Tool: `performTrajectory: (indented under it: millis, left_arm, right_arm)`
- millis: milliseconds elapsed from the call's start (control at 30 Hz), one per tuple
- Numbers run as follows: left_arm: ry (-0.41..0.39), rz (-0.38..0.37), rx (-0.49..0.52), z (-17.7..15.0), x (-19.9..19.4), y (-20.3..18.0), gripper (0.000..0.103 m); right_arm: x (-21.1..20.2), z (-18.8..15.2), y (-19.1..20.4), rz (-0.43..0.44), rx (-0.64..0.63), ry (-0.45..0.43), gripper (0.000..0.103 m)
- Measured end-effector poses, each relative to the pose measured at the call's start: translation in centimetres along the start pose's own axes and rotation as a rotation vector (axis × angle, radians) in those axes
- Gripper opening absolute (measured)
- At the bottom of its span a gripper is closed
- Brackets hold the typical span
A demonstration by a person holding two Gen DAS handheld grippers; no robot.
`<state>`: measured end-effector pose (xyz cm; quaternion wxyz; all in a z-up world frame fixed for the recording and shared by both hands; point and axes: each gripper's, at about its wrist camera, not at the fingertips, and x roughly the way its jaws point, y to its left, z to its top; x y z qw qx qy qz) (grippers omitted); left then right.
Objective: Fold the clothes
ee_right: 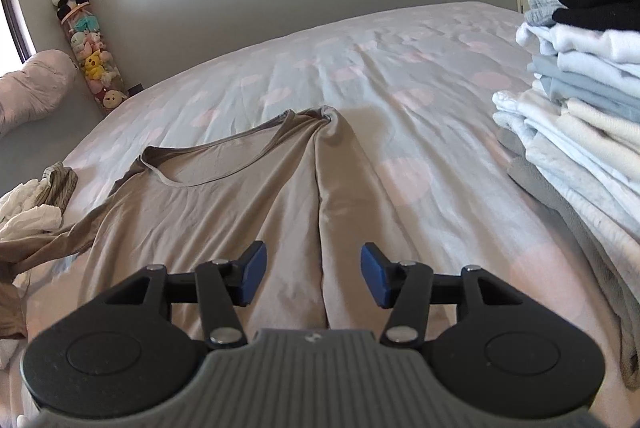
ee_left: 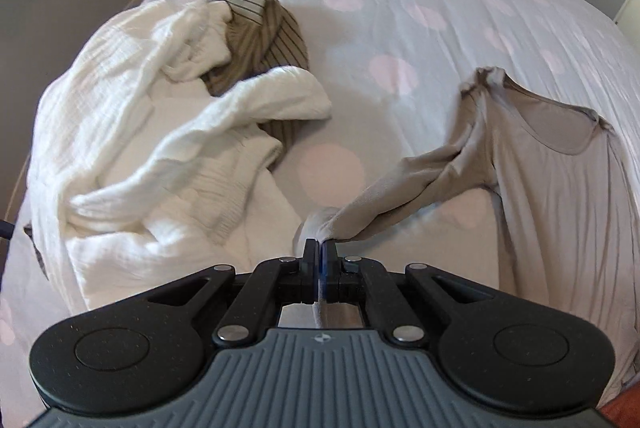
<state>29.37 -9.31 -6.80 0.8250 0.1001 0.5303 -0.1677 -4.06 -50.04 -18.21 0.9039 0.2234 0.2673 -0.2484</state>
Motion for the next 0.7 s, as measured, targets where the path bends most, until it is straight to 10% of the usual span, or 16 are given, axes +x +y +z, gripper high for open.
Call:
performTrajectory:
  millis: [333, 433, 700]
  left_arm:
    - [-0.01, 0.031, -0.097, 0.4, 4.2, 3.0, 0.002]
    - [-0.072, -0.003, -0.094, -0.2, 3.3, 1.1, 0.017]
    - [-0.223, -0.28, -0.057, -2.5, -2.2, -7.0, 0.044]
  right_arm:
    - [2.3, -0.2, -0.1, -0.047, 0.0, 0.076, 0.054]
    - [2.4, -0.3, 0.0, -0.061, -0.01, 0.088, 0.054]
    - [2.5, 0.3, -0.2, -0.061, -0.074, 0.258, 0.046]
